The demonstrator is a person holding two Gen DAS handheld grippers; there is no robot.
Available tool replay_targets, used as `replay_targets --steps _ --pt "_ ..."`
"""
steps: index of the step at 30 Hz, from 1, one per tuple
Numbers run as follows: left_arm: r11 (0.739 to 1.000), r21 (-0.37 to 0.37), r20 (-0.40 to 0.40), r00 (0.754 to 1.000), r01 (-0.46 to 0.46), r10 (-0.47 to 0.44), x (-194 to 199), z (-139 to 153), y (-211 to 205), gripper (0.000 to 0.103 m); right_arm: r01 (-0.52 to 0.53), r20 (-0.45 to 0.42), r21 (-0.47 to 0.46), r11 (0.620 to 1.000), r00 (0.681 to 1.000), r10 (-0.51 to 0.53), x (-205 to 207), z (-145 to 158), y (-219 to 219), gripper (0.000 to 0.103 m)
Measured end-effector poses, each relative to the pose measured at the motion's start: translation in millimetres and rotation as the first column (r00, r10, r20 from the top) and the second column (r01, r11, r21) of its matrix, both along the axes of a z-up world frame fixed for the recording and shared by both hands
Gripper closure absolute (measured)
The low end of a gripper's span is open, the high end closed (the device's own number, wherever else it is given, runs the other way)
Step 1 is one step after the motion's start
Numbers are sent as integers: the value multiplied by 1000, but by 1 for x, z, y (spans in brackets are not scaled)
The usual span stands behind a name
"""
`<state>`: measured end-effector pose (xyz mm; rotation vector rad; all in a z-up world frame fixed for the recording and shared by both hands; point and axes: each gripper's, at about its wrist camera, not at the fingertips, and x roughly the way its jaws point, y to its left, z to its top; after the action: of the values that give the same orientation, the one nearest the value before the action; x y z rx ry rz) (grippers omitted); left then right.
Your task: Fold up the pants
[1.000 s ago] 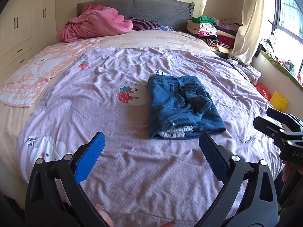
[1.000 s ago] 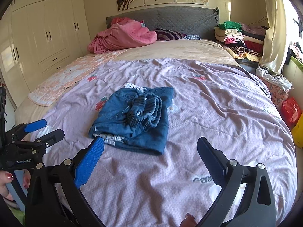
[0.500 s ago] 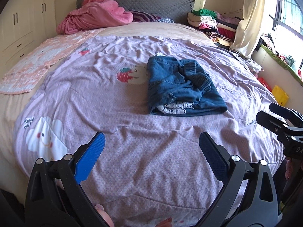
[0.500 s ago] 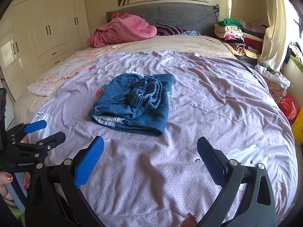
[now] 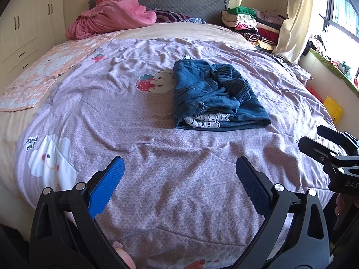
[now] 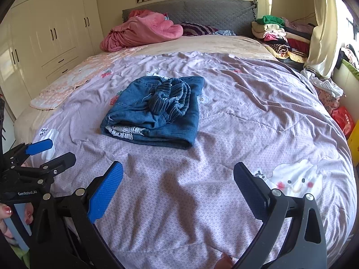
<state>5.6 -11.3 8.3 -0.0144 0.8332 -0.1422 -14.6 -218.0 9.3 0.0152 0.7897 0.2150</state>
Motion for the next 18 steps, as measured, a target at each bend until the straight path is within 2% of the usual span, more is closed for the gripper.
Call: replay_targets --steps 18 --pt "1000 9 -10 1000 6 -6 -1 -10 -4 10 0 -18 5 1000 1000 0 -2 -9 2 5"
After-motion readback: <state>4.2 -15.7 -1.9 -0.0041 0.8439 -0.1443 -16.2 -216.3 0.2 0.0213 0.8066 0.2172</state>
